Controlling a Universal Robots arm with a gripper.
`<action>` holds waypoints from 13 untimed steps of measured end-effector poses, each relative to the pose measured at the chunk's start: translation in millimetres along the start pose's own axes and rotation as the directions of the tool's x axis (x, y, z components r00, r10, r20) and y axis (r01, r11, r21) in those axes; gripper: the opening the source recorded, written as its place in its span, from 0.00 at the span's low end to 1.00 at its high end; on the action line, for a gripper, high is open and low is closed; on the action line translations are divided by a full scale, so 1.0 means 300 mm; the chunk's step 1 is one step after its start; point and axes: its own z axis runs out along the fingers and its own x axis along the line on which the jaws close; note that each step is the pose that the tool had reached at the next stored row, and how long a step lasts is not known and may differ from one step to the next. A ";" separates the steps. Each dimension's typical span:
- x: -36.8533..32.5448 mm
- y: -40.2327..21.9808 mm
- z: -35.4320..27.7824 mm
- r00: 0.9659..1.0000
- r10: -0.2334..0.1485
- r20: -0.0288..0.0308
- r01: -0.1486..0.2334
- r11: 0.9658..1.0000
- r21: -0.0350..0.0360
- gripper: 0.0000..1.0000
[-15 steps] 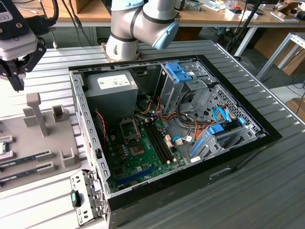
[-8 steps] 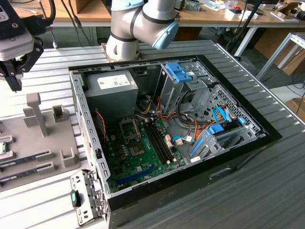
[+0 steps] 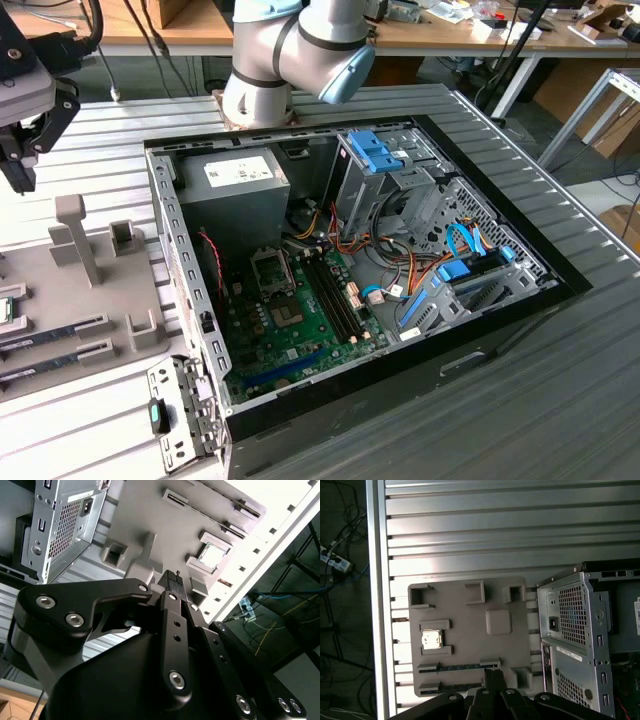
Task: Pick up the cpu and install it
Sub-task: 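Reach for the cpu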
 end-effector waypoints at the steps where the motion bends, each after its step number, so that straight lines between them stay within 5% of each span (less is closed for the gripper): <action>1: 0.002 0.000 0.000 1.000 0.000 0.000 0.000 1.000 0.000 0.11; 13: 0.028 -0.002 -0.001 1.000 0.000 0.000 0.000 1.000 0.000 0.11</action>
